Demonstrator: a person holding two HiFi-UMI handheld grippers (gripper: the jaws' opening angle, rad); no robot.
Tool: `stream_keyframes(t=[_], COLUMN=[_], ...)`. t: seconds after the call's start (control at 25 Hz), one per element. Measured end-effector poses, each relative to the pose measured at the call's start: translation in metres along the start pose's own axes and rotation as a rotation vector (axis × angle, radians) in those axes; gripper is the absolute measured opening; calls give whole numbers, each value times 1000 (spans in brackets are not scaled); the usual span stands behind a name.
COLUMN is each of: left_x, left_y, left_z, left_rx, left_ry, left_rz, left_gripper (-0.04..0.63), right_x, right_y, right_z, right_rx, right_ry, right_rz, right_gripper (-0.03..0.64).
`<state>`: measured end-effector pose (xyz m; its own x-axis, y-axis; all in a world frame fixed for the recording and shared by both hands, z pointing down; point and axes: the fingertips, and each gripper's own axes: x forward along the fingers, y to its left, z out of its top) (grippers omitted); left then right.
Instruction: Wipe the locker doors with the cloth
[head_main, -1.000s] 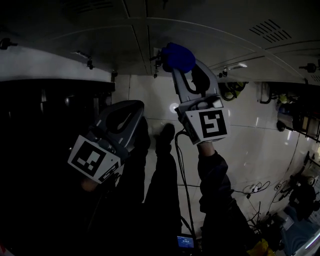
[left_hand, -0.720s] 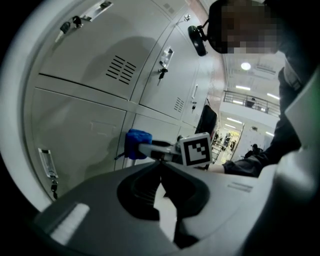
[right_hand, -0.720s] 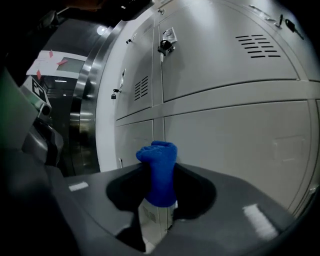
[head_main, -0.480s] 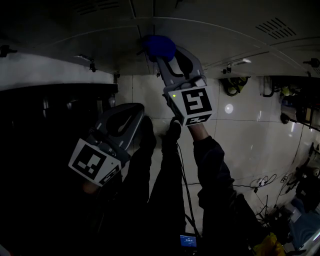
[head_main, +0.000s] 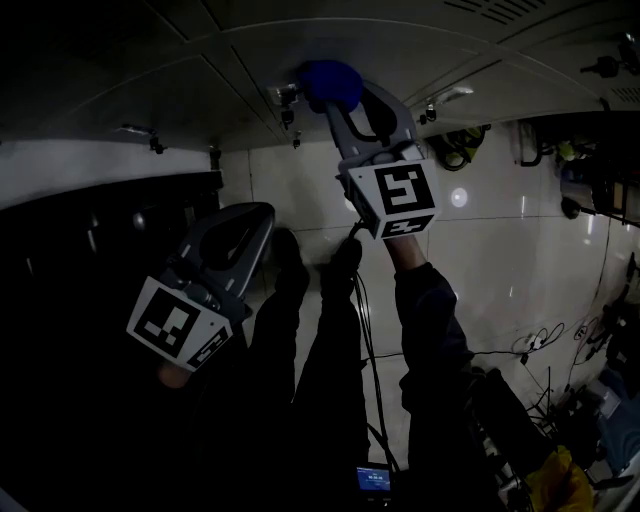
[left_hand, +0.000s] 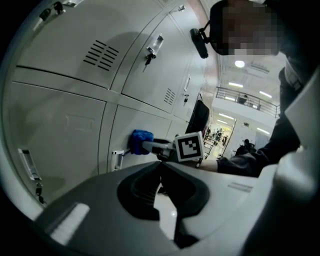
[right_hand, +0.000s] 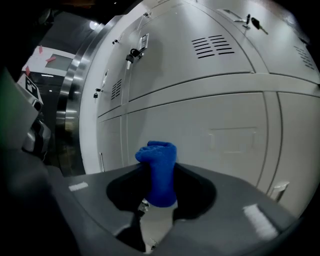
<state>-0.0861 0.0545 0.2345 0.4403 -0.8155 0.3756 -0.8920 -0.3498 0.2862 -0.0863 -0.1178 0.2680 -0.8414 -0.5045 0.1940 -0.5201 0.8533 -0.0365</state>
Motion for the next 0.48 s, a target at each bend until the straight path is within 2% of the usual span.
stream_keyframes(t=[0.24,0.48], left_x=[24,43], left_y=[-17,-31], left_z=[0,0], left_rx=[-2,5], left_ry=[15,35], left_rz=[-27,-48], left_gripper=[-20,-20], right_x=[-30,-60], right_y=[-56,-108], right_z=[-10,-21], right_rx=[1,61], right_ry=[17,19], right_rz=[-79,-171], right_gripper=[129,129])
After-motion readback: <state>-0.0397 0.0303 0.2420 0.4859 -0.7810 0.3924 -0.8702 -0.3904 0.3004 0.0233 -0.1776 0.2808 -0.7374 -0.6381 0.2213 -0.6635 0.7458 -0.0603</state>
